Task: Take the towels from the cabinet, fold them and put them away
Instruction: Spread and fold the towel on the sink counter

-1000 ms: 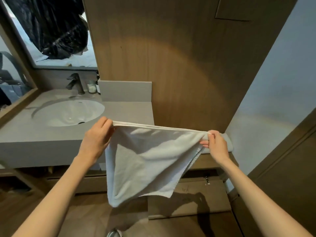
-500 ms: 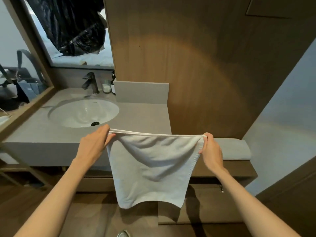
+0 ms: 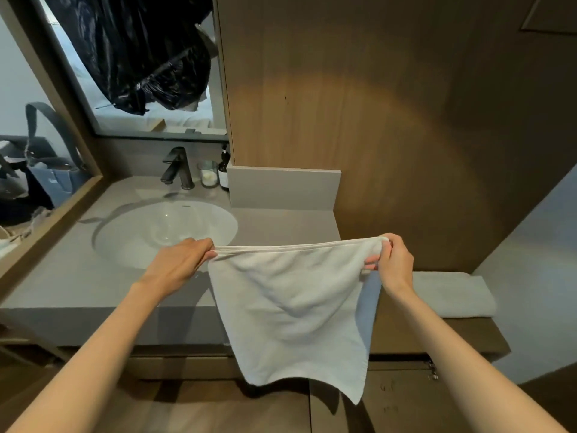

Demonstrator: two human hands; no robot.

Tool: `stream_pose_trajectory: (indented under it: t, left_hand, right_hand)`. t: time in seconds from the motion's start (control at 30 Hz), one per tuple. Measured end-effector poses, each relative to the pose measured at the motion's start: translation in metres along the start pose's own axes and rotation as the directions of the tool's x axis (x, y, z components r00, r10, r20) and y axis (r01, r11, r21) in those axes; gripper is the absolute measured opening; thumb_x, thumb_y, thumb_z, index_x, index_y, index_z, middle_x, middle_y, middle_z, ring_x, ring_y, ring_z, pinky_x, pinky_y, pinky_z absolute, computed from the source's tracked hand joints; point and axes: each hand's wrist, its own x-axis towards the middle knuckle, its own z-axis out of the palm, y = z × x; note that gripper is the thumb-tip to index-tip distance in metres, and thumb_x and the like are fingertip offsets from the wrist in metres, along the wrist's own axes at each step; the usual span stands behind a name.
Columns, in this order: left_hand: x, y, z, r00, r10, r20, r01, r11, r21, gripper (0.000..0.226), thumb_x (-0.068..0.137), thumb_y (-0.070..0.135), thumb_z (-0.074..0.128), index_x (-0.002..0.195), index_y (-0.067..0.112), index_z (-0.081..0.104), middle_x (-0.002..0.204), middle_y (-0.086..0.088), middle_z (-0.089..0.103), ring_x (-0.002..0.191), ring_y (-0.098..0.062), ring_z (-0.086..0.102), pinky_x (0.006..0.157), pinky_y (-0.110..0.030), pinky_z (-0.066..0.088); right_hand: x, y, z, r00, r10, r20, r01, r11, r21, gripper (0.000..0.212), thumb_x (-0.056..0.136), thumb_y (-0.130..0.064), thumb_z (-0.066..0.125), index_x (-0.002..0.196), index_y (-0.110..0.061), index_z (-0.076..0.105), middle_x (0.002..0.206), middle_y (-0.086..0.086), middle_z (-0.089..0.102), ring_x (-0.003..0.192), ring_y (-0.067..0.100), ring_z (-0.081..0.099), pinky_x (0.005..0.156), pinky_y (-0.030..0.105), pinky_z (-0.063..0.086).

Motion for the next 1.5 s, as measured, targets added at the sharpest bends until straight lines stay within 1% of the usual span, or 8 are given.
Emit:
stream_pose_trajectory:
  t: [0.07, 0.2, 0.53, 0.77, 0.9, 1.0, 1.13, 1.5]
  left_hand:
    - [0.018, -0.010, 0.000, 0.999, -0.001, -0.045, 0.004, 0.998, 0.066, 0.032, 0.100, 0.049, 0.022, 0.089, 0.026, 0.041, 0.077, 0.006, 0.050, 0.075, -0.014, 0.045, 0.058, -0.033, 0.038]
    - [0.058, -0.023, 0.000, 0.995, -0.049, -0.088, 0.060, 0.990, 0.127, 0.027, 0.103, 0.036, 0.030, 0.090, 0.016, 0.042, 0.071, 0.004, 0.043, 0.070, -0.019, 0.039, 0.056, -0.037, 0.040]
    - [0.157, -0.057, 0.019, 0.989, -0.143, -0.044, 0.147, 0.982, 0.121, 0.010, 0.095, 0.004, 0.047, 0.098, 0.009, 0.039, 0.105, -0.013, 0.055, 0.092, -0.030, 0.051, 0.065, -0.038, 0.042]
    - [0.210, -0.083, 0.050, 0.976, -0.212, -0.047, 0.214, 0.976, 0.044, 0.008, 0.095, 0.006, 0.045, 0.103, 0.008, 0.045, 0.106, -0.013, 0.056, 0.098, -0.032, 0.053, 0.073, -0.042, 0.047]
    - [0.238, -0.101, 0.075, 0.980, -0.189, -0.062, 0.191, 0.981, 0.029, 0.013, 0.088, -0.005, 0.055, 0.097, 0.003, 0.051, 0.088, -0.015, 0.057, 0.078, -0.034, 0.058, 0.057, -0.041, 0.050]
    - [0.257, -0.104, 0.092, 0.975, -0.223, -0.004, 0.223, 0.974, -0.029, 0.012, 0.096, 0.004, 0.042, 0.106, 0.003, 0.048, 0.105, -0.016, 0.053, 0.101, -0.035, 0.049, 0.067, -0.044, 0.044]
    - [0.275, -0.101, 0.114, 0.962, -0.258, 0.087, 0.260, 0.966, -0.008, 0.010, 0.096, 0.006, 0.041, 0.105, 0.008, 0.045, 0.112, -0.016, 0.053, 0.105, -0.033, 0.046, 0.072, -0.042, 0.044]
    - [0.297, -0.107, 0.137, 0.939, -0.340, 0.049, 0.343, 0.938, -0.056, 0.007, 0.095, 0.007, 0.041, 0.099, 0.009, 0.047, 0.103, -0.014, 0.056, 0.097, -0.031, 0.045, 0.069, -0.042, 0.044]
  right_hand:
    - [0.010, -0.010, 0.015, 1.000, 0.000, -0.027, 0.001, 0.999, 0.035, 0.022, 0.104, -0.018, 0.031, 0.105, -0.016, 0.052, 0.087, 0.007, 0.065, 0.076, 0.016, 0.065, 0.062, 0.015, 0.047]
    - [0.030, -0.018, 0.043, 0.998, -0.003, -0.067, 0.008, 0.997, 0.073, 0.021, 0.103, -0.019, 0.030, 0.105, -0.019, 0.051, 0.087, 0.008, 0.071, 0.093, 0.018, 0.061, 0.079, 0.030, 0.041]
    - [0.094, -0.034, 0.099, 0.996, -0.003, -0.084, 0.010, 0.997, 0.078, 0.014, 0.105, -0.021, 0.035, 0.108, -0.024, 0.048, 0.102, 0.006, 0.066, 0.087, 0.011, 0.063, 0.074, 0.015, 0.045]
    - [0.150, -0.017, 0.147, 0.999, 0.031, -0.024, -0.029, 0.996, 0.082, 0.012, 0.104, -0.021, 0.037, 0.109, -0.022, 0.048, 0.104, 0.009, 0.066, 0.098, 0.020, 0.063, 0.086, 0.026, 0.046]
    - [0.182, 0.001, 0.174, 1.000, 0.028, 0.002, -0.028, 0.999, 0.018, 0.016, 0.104, -0.015, 0.037, 0.110, -0.015, 0.052, 0.101, 0.012, 0.067, 0.091, 0.021, 0.063, 0.082, 0.029, 0.046]
    - [0.201, 0.023, 0.191, 0.997, 0.071, 0.009, -0.071, 0.997, -0.041, 0.020, 0.101, -0.010, 0.039, 0.110, -0.007, 0.056, 0.100, 0.018, 0.067, 0.091, 0.029, 0.062, 0.082, 0.032, 0.044]
    - [0.211, 0.044, 0.206, 0.994, 0.109, 0.012, -0.107, 0.984, -0.139, 0.020, 0.098, -0.008, 0.046, 0.110, 0.000, 0.060, 0.106, 0.022, 0.065, 0.101, 0.037, 0.060, 0.090, 0.042, 0.046]
    - [0.238, 0.044, 0.228, 0.994, 0.105, -0.015, -0.106, 0.984, -0.145, 0.019, 0.099, -0.006, 0.045, 0.107, 0.002, 0.060, 0.103, 0.020, 0.066, 0.086, 0.028, 0.059, 0.082, 0.031, 0.043]
